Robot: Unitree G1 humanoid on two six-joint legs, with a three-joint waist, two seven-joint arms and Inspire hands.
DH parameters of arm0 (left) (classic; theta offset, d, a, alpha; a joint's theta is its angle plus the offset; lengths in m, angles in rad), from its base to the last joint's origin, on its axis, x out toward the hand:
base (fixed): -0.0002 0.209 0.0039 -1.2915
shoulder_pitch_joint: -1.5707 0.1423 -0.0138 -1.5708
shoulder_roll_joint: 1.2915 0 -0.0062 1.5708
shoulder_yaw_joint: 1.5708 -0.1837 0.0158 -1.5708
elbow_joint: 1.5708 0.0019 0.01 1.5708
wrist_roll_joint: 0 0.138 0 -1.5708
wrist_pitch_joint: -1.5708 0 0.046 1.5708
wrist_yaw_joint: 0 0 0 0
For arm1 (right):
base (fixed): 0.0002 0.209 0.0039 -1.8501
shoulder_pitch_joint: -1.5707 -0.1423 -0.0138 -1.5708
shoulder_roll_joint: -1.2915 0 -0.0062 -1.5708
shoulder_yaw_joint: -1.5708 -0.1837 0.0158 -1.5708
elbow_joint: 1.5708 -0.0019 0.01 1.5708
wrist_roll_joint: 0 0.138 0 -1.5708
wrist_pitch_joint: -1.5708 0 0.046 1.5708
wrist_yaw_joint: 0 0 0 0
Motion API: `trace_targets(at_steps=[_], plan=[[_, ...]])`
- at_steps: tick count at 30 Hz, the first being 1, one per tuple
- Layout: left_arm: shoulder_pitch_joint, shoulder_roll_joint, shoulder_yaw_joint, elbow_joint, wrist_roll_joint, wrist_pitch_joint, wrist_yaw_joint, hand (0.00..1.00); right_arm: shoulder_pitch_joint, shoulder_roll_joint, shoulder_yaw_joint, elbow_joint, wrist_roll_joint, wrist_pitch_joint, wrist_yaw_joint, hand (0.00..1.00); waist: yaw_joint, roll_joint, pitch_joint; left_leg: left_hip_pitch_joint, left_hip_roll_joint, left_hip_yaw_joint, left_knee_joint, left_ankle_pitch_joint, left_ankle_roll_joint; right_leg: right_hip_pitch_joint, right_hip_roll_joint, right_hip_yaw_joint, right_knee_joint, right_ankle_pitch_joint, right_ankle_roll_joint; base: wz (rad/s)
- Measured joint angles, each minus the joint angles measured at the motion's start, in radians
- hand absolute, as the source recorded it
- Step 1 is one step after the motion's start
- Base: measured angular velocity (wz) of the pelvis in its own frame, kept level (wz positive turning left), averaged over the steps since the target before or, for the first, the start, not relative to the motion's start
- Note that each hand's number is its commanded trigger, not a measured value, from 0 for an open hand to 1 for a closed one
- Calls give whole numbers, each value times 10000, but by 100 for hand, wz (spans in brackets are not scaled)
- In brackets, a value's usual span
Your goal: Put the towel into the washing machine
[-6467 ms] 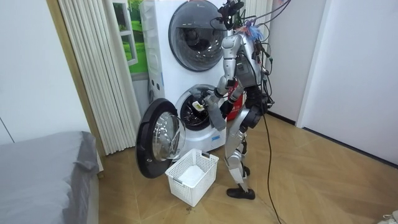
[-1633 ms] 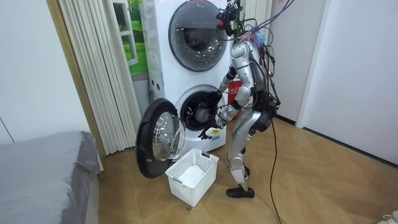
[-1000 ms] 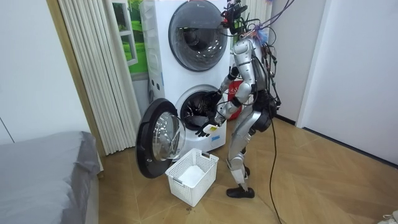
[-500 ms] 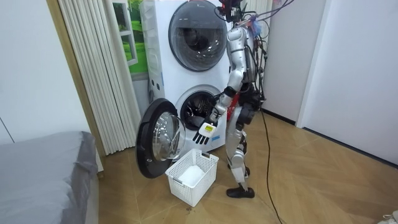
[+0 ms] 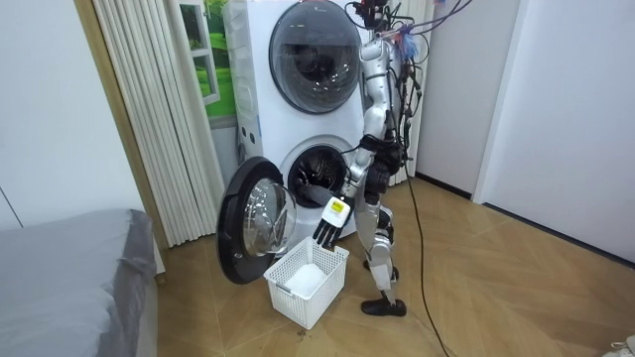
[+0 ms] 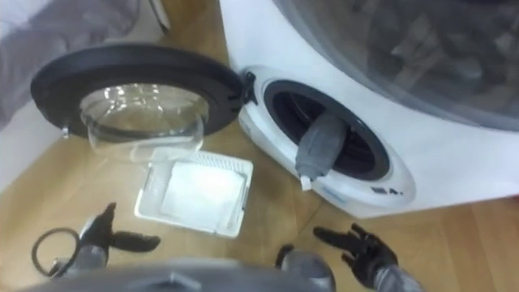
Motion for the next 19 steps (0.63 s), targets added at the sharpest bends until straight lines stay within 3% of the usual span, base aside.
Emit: trace_targets(at_steps=[2, 8, 15, 19], plan=[[230, -25, 162, 15, -18, 15, 6, 0, -12, 165, -3, 7, -555, -1, -177, 0, 7, -130, -14, 179, -1, -1, -28, -2, -4, 254, 21, -5, -164, -1, -2, 4], [443, -133, 490, 511, -11, 114, -26, 0, 36, 255, -16, 96, -1502, 0, -427, 0, 9, -127, 6, 493, 0, -21, -218, -7, -25, 538, 58, 2, -184, -1, -2, 0], [551, -203, 641, 685, -76, 830, -93, 0, 84, 266, 83, 3, -2070, 88, -637, 0, 14, -146, -2, 781, -1, -93, -316, 26, -75, 858, 109, 57, -329, -25, -20, 2], [549, -256, 657, 672, -100, 1000, -84, 0, 73, 400, 93, 1, -2160, 106, -730, 0, 31, -214, 19, 907, -13, -130, -337, 25, -76, 987, 107, 74, -336, -92, 1, 3]])
